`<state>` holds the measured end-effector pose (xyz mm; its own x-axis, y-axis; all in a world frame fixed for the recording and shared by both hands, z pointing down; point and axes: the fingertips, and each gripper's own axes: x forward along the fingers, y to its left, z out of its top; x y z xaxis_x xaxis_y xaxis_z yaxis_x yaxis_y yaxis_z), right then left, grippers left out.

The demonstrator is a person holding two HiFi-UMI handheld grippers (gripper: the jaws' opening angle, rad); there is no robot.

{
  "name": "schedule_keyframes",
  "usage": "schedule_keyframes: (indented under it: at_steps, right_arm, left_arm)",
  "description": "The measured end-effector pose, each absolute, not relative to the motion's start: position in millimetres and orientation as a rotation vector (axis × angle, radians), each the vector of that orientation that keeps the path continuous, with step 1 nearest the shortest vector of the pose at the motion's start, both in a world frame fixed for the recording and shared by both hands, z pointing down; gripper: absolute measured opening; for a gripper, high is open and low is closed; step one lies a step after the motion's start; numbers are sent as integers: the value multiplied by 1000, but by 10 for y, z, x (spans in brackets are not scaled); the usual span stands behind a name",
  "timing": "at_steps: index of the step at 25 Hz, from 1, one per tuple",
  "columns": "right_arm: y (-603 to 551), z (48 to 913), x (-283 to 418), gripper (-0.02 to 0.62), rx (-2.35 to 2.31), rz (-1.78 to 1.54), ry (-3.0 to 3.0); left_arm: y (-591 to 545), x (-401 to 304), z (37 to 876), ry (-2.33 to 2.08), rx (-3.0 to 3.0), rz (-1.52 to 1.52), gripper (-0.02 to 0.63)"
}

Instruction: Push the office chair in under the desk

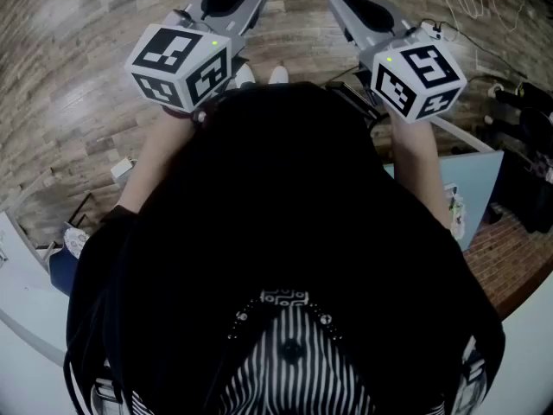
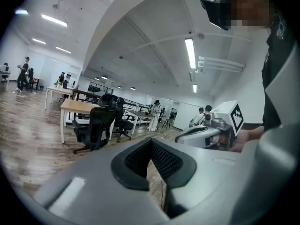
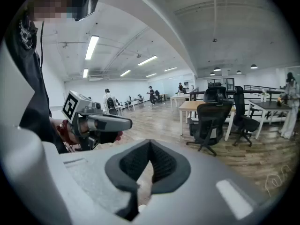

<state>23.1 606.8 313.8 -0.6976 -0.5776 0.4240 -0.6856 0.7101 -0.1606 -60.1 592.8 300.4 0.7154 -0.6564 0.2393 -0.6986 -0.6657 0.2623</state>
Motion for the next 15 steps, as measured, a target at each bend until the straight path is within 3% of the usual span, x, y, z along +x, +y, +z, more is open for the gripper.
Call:
schedule_keyframes:
  at_steps: [15]
  right_arm:
    - [5938,3268,478,0,935,695,-2679]
  left_arm:
    - [5834,-373,3171,-1191,2547,308,4]
